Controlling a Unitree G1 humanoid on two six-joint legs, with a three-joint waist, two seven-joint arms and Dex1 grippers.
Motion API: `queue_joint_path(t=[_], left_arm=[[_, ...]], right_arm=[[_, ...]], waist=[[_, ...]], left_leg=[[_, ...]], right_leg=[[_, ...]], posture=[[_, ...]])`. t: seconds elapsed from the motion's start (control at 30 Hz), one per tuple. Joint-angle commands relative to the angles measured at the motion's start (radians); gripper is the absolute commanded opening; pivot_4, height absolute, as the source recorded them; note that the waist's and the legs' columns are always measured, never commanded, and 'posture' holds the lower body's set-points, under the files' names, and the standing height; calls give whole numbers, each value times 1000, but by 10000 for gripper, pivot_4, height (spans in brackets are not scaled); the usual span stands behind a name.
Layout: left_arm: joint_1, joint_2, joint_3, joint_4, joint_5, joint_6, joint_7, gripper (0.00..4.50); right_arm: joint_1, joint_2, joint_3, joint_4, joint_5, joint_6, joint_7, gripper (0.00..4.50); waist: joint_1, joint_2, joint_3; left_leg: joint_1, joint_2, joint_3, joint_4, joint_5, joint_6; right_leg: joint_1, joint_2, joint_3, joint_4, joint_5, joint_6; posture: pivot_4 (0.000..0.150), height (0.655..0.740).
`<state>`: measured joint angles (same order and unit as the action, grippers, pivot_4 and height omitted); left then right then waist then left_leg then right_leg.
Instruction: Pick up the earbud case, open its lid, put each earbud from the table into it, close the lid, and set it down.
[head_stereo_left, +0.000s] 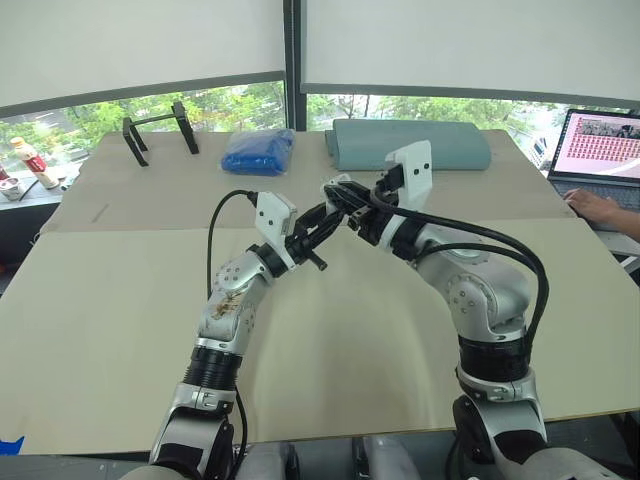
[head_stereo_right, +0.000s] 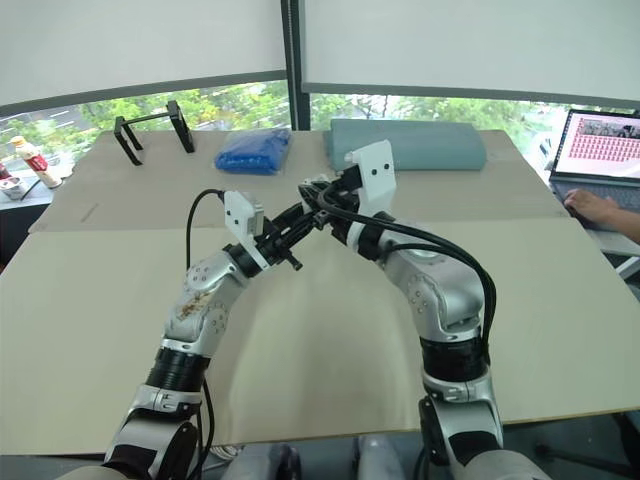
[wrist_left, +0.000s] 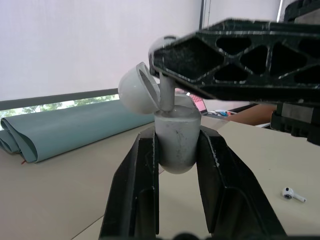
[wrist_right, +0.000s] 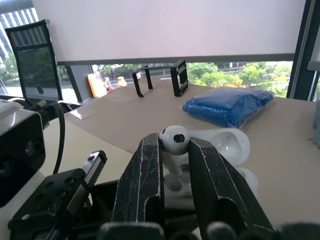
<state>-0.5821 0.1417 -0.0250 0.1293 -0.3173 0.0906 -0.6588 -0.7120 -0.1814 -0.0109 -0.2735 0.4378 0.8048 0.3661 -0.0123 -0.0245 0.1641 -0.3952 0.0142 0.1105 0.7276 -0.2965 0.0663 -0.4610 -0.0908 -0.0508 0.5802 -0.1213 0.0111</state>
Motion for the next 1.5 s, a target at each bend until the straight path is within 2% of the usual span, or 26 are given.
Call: queue_joint_path(t=[0.03, 0.57, 0.63, 0.77, 1.23, 1.5], left_arm=[[-26, -3, -3, -30, -6, -28, -10, 5573], [-26, -7, -32, -31, 20, -52, -28, 5573], [-25, -7, -32, -33, 20, -51, -28, 5573], [-24, -5, -31, -34, 21, -48, -31, 5573], [-34, -7, -27, -15, 20, -47, -46, 5573], [-36, -1, -23, -4, 30, -51, -44, 5573]], right_arm=[[3, 0, -8, -36, 17, 14, -15, 3533], [7, 28, -39, -16, 45, 82, -81, 3533], [7, 38, -54, -12, 53, 92, -100, 13940], [8, 53, -82, -12, 72, 105, -129, 26703], [5, 43, -101, -35, 100, 109, -153, 26703], [9, -14, -42, -60, 81, 80, -104, 26703]], waist=[[0, 0, 0], [0, 0, 0], [0, 0, 0], [1, 0, 0], [0, 0, 0], [0, 0, 0]], left_leg=[[0, 0, 0, 0, 0, 0], [-1, 0, 0, 0, -1, 1], [-1, 0, 0, 0, -1, 1], [-1, 0, 0, -1, -1, 1], [-1, 0, 0, -2, -1, 2], [-1, 0, 0, -2, -1, 2]], right_leg=[[0, 0, 0, 0, 0, 0], [0, 0, 0, 0, 0, 0], [0, 0, 0, 0, 0, 0], [0, 0, 0, 0, 0, 0], [0, 0, 0, 0, 0, 0], [0, 0, 0, -1, 0, 0]], posture=[[1500, 7400], [1500, 7400], [1500, 7400], [1500, 7400], [1500, 7400], [1500, 7400]])
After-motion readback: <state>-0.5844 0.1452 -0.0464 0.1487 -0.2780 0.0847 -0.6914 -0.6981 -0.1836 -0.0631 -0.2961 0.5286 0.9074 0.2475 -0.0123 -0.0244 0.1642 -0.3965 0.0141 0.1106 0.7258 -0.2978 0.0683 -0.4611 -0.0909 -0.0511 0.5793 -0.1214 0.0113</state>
